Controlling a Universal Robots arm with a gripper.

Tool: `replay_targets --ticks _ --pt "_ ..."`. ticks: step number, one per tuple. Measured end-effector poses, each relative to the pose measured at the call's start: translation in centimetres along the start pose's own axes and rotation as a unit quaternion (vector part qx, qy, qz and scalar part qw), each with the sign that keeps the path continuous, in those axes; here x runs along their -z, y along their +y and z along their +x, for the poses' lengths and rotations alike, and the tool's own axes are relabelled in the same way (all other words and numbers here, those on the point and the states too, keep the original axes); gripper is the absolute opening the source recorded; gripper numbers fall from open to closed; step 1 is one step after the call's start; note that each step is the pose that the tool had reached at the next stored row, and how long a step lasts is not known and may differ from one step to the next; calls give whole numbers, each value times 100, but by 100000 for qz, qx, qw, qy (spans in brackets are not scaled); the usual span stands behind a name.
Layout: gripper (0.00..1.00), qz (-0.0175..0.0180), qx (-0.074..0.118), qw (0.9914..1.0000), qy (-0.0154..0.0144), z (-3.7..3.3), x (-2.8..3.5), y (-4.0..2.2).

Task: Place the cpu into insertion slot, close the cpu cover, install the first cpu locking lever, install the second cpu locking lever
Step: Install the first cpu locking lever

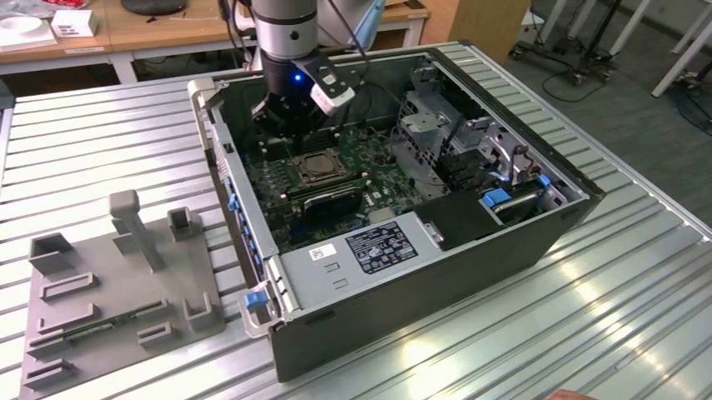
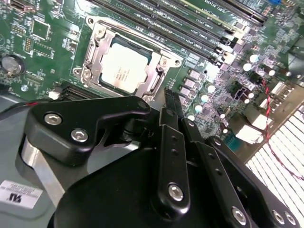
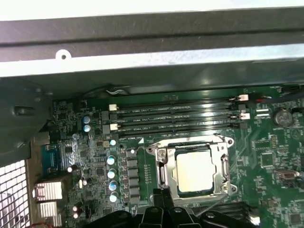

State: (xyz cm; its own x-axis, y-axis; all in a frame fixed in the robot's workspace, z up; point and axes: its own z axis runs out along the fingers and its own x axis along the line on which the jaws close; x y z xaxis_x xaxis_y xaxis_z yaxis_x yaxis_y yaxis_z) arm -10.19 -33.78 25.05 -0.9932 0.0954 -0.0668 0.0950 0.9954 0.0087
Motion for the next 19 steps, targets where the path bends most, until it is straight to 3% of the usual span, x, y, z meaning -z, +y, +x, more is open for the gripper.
replay_targets --ticks 3,10,16,19 --pt "11 -2 1 100000 -2 -2 29 0" --pt "11 -118 -2 100000 11 1 32 -1" --pt "11 -1693 -109 99986 -50 50 33 -5" --pt "11 -2042 -134 99979 -143 97 37 -9"
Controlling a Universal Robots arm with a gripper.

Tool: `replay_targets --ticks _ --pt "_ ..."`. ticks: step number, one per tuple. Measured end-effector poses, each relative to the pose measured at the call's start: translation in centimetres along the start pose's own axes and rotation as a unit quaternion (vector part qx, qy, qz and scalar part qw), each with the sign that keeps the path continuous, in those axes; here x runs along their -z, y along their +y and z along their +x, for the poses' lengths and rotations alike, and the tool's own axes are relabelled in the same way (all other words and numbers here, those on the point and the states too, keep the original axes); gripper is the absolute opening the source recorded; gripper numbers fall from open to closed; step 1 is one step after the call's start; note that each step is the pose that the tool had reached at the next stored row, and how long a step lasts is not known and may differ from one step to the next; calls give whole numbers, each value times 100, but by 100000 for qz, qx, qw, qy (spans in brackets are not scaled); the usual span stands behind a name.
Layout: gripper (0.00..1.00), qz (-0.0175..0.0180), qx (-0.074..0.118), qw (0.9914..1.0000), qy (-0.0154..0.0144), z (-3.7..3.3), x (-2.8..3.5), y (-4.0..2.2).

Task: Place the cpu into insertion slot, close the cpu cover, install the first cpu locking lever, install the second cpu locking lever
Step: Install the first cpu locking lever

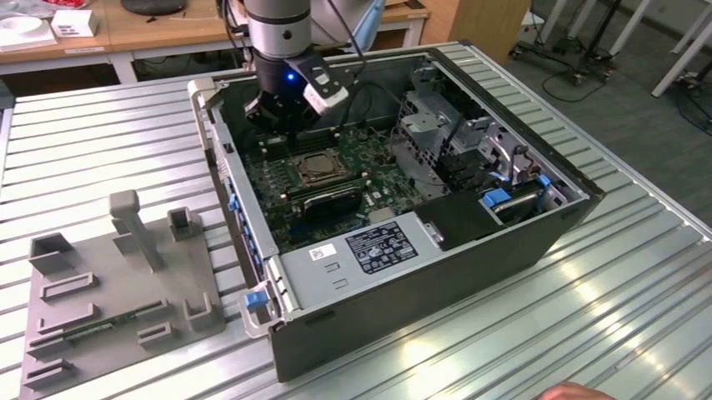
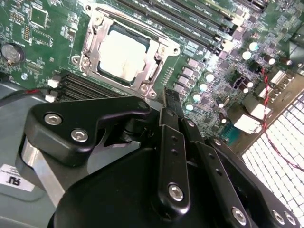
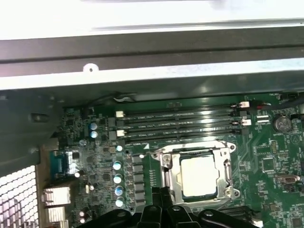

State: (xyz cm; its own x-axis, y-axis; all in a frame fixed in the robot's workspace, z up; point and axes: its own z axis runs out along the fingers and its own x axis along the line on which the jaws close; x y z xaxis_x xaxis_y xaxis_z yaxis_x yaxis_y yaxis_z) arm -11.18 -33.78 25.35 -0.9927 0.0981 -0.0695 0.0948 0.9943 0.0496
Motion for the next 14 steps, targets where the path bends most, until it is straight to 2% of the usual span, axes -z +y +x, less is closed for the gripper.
replay_targets --ticks 5,7,14 --pt "11 -305 -13 99999 -161 101 7 -10" --pt "11 -547 -29 99998 -192 138 9 -13" --pt "11 -1980 -131 99980 -148 224 16 -22"
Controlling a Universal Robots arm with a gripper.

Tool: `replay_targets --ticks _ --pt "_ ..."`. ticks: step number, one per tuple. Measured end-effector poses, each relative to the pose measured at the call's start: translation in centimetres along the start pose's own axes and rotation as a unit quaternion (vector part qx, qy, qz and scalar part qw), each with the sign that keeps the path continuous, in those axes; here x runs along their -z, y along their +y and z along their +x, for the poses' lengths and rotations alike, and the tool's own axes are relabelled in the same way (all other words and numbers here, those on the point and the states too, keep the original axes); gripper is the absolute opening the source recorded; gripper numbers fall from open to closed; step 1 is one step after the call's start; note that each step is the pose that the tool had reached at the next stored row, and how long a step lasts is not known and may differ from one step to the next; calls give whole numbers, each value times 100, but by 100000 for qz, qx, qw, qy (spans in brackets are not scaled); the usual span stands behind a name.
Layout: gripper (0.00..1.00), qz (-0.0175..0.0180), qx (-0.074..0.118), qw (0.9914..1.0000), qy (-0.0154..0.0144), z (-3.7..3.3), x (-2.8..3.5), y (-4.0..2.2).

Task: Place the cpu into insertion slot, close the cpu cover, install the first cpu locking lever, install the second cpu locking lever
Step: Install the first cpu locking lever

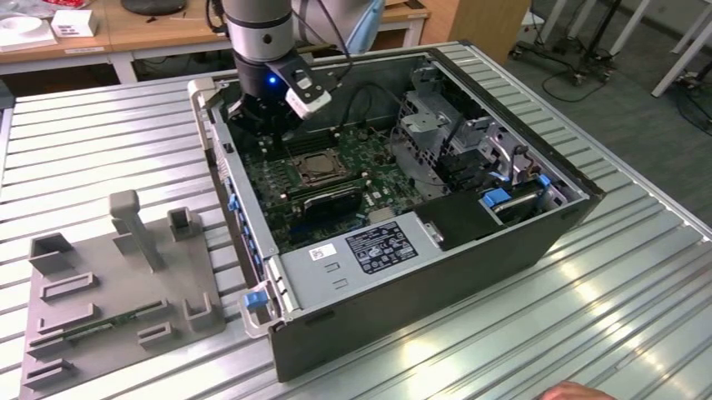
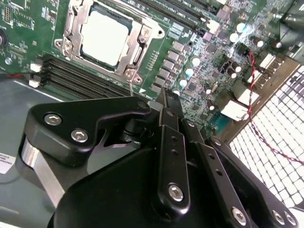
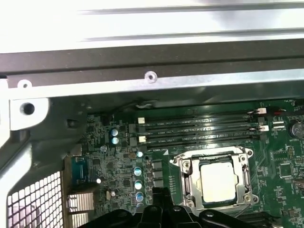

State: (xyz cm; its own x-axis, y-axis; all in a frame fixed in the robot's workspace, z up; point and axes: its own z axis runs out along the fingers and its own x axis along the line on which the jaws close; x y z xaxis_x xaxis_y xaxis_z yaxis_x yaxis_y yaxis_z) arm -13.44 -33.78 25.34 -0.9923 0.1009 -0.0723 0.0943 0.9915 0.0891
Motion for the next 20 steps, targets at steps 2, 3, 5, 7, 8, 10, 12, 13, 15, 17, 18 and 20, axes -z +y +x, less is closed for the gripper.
replay_targets --ticks 2,3,5,7,8,10,12,13,15,17,18,20 --pt "11 -52 -3 100000 1 3 0 4" --pt "11 -56 -5 100000 0 3 -1 7" --pt "11 -68 -6 100000 5 5 -1 16" --pt "11 -90 -8 100000 2 6 -3 29" --pt "11 -98 -7 100000 5 7 -3 38" --pt "11 -149 -13 100000 11 9 -5 55" --pt "11 -201 -16 100000 11 10 -7 72" --pt "11 -219 -20 100000 17 12 -8 82" --pt "11 -253 -22 100000 15 13 -10 100" --pt "11 -267 -19 100000 21 15 -11 121" --pt "11 -282 -21 100000 23 16 -12 131" --pt "11 -318 -25 99999 24 19 -15 154"
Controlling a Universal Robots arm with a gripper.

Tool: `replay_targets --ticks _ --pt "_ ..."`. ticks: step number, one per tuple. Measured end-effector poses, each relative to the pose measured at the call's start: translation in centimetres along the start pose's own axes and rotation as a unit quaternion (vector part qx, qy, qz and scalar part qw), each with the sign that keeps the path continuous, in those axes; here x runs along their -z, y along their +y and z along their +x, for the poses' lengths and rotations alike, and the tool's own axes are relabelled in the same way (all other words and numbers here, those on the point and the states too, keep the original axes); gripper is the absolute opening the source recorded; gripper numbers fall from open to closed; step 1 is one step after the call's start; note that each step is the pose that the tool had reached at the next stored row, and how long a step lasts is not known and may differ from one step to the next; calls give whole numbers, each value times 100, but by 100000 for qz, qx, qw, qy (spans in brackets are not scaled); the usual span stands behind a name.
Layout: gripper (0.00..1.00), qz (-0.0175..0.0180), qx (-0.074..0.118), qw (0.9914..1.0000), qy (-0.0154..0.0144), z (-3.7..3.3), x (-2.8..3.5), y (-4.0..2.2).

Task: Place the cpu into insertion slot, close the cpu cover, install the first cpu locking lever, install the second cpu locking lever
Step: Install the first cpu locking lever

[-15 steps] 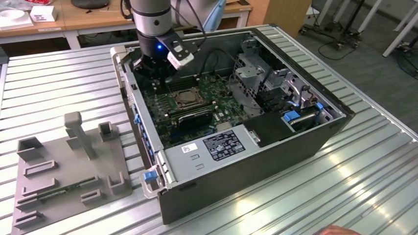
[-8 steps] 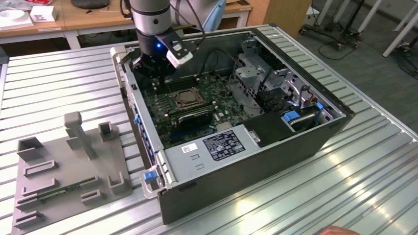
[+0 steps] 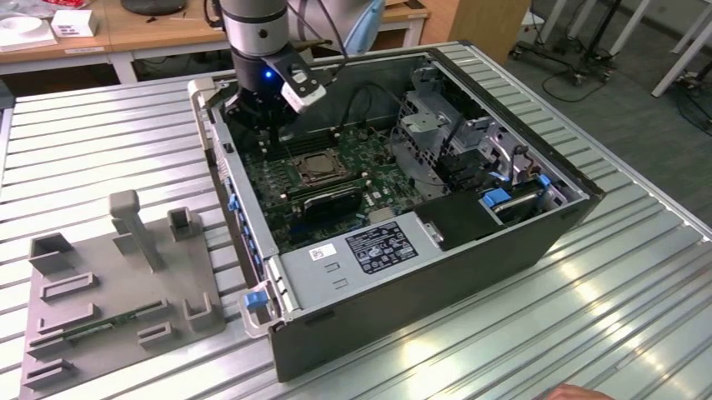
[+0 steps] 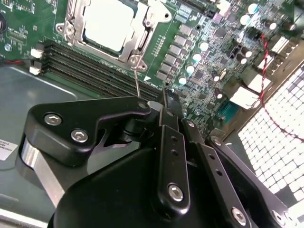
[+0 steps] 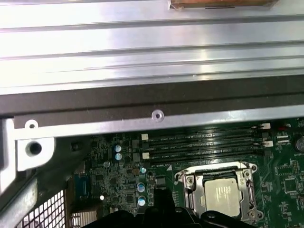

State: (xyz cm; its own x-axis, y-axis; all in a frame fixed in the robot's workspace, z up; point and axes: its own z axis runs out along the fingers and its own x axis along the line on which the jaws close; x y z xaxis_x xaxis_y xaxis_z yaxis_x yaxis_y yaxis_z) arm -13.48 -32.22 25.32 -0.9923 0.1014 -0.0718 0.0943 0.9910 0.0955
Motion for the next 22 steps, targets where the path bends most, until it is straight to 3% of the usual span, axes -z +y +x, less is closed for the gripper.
replay_targets --ticks 11,22 --pt "11 -85 -8 100000 7 10 -12 99" --pt "11 -167 -14 100000 18 13 -15 122"
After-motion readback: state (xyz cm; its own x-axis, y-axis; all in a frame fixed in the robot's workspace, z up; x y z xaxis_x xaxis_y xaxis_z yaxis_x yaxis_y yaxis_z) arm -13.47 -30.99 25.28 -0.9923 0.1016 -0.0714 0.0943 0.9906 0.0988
